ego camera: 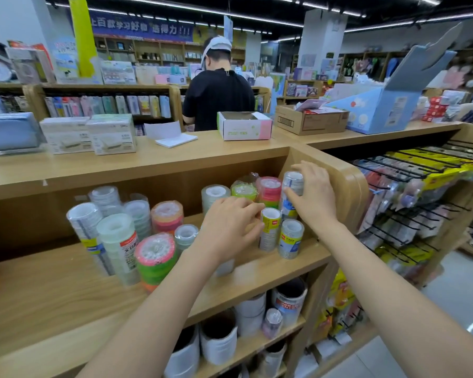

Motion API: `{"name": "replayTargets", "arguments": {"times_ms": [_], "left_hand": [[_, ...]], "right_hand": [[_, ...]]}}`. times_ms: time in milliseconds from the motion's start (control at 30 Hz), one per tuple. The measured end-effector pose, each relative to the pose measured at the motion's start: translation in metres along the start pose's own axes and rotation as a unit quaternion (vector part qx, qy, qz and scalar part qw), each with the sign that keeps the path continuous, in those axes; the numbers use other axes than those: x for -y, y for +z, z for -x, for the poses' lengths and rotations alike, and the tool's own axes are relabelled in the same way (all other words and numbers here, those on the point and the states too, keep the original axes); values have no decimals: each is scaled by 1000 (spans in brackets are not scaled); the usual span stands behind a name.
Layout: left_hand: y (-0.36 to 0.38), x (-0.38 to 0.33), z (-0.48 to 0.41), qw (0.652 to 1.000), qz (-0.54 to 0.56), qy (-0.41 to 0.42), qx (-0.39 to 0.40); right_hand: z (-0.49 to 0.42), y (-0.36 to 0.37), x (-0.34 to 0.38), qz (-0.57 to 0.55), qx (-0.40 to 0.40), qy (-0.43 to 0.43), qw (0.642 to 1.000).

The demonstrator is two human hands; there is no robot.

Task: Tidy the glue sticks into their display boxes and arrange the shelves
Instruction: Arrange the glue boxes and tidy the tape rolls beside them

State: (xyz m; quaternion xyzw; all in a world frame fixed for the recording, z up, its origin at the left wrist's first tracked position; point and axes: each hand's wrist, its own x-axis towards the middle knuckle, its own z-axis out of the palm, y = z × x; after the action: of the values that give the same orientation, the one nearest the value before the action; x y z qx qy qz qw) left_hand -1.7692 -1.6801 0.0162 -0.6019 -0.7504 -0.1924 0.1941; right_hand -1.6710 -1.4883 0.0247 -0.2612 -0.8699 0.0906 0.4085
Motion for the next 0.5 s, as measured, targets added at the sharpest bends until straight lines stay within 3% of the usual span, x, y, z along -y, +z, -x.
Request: {"name": "replayTargets", "arguments": {"times_ms": [133, 267, 400, 500], "left_hand": [[-29, 10, 23, 977, 17, -49, -207], [-60, 31, 67, 918, -9, -161, -363], [-72, 66, 119, 859, 10, -302, -414], [-66, 96, 152, 830, 93, -412, -363]], "right_hand": [[-3, -6, 58, -129, -41, -61, 989], [14, 6, 134, -288, 58, -104, 950], [40, 30, 194, -361, 194, -153, 899], [56, 51, 223, -322, 260, -190, 890]]}}
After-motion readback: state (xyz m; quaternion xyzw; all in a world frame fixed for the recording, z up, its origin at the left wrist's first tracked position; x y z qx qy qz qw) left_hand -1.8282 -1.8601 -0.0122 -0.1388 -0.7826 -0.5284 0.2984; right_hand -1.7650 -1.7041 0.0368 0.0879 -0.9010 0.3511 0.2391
